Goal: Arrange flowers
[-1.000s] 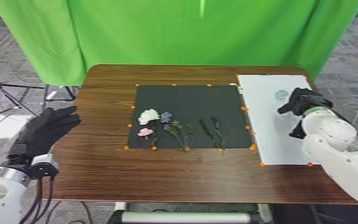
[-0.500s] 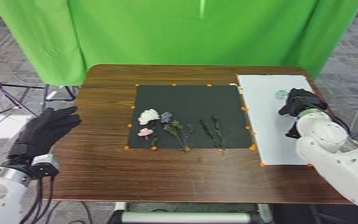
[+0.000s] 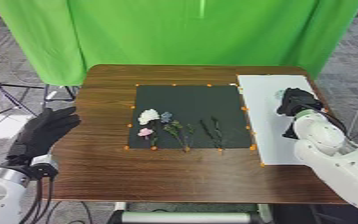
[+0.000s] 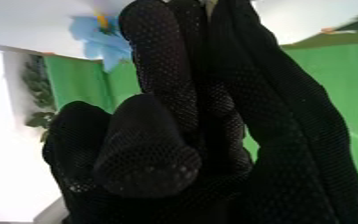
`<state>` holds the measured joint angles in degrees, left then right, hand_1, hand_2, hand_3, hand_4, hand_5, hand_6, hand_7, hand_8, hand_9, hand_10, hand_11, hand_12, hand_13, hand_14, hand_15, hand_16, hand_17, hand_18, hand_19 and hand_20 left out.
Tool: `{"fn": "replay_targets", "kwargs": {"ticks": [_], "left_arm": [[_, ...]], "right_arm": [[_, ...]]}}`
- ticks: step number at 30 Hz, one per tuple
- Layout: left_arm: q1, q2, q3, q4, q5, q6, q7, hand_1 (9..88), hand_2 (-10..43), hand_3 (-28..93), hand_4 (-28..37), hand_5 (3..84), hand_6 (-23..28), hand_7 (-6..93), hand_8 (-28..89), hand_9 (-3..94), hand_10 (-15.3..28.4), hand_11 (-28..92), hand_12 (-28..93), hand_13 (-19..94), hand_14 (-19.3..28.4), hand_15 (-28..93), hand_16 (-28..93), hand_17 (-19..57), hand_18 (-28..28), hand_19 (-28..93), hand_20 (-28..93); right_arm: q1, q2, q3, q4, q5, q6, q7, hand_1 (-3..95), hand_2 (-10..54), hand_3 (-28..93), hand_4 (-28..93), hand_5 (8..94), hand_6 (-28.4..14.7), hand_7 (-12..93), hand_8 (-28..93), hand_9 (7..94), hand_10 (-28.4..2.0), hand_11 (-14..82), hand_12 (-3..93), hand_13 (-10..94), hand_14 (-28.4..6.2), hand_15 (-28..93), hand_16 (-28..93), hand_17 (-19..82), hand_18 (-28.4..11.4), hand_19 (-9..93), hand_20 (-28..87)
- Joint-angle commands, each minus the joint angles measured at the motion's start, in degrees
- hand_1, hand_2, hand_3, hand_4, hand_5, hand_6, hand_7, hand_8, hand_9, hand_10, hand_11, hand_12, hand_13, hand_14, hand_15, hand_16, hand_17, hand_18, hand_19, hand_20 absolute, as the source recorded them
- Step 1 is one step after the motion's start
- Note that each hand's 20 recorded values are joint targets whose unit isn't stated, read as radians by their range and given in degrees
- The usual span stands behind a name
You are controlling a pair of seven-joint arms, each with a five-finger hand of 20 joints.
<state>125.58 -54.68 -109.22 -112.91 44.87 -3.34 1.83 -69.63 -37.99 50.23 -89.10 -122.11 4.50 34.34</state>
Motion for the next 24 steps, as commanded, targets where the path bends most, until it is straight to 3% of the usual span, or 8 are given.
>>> {"fn": "replay_targets", "kwargs": {"ticks": [1, 8, 14, 20, 24], "left_arm": [[0.56, -0.03, -0.12, -0.12, -0.05, -0.59, -0.72, 23.0, -1.7, 62, -22.7, 46.1, 4.5, 11.1, -5, 44.5, 13.9, 20, 15, 33, 18.4, 13, 5, 2.0, 13.0, 5, 15], [1.33, -0.03, -0.73, -0.42, -0.1, -0.23, -0.62, 22.8, -1.5, 62, -22.9, 46.2, 4.5, 11.2, -5, 44.5, 13.9, 20, 15, 33, 18.3, 13, 5, 2.0, 13.0, 5, 15], [1.49, 0.02, -0.96, -0.54, -0.17, 0.15, -0.18, 22.7, -1.4, 63, -23.0, 46.2, 4.6, 11.1, -5, 44.5, 13.9, 20, 15, 33, 18.3, 13, 5, 2.0, 13.0, 5, 15], [0.87, 0.12, -0.18, -0.38, 0.07, -0.03, -0.17, 22.7, -1.3, 62, -22.9, 46.2, 4.6, 11.1, -5, 44.6, 14.0, 20, 15, 33, 18.4, 13, 5, 2.0, 13.0, 5, 15], [0.33, 0.21, 0.27, -0.08, -0.02, -0.08, -0.04, 22.6, -1.4, 62, -22.8, 46.1, 4.5, 11.1, -5, 44.5, 14.0, 20, 15, 33, 18.3, 13, 5, 2.0, 13.0, 5, 15]], "right_arm": [[0.1, 1.56, 1.66, -2.75, -0.29, 3.14, -0.43, 58.6, -8.6, 55, -14, 83.5, -0.8, 17, 15, 88.8, -11.6, 21.9, 29.9, 92, -1.8, 65, 31, 66, -14.0, 93, 62], [2.93, 2.92, -0.31, -5.18, 1.46, 4.73, -1.99, 58.1, -9.0, 56, -15, 84.0, -0.8, 16, 15, 89.0, -11.5, 22.0, 29.8, 92, -1.9, 65, 31, 66, -14.0, 93, 62], [12.77, 3.89, -8.88, -9.11, 7.5, 4.61, -6.54, 57.9, -9.1, 57, -15, 84.1, -0.7, 16, 15, 89.2, -11.1, 21.8, 30.3, 92, -1.8, 65, 31, 66, -14.0, 93, 62], [24.14, 1.36, -17.88, -10.14, 10.15, 2.13, -16.1, 57.3, -9.2, 57, -16, 84.1, -0.4, 16, 15, 89.3, -11.0, 21.6, 30.5, 92, -1.9, 65, 32, 66, -14.0, 93, 62], [29.07, -2.88, -20.5, -9.98, 17.41, -4.73, -19.03, 56.6, -9.0, 58, -16, 83.8, 0.2, 16, 15, 88.9, -11.2, 21.5, 30.1, 92, -1.5, 65, 32, 66, -13.9, 93, 63]]}}
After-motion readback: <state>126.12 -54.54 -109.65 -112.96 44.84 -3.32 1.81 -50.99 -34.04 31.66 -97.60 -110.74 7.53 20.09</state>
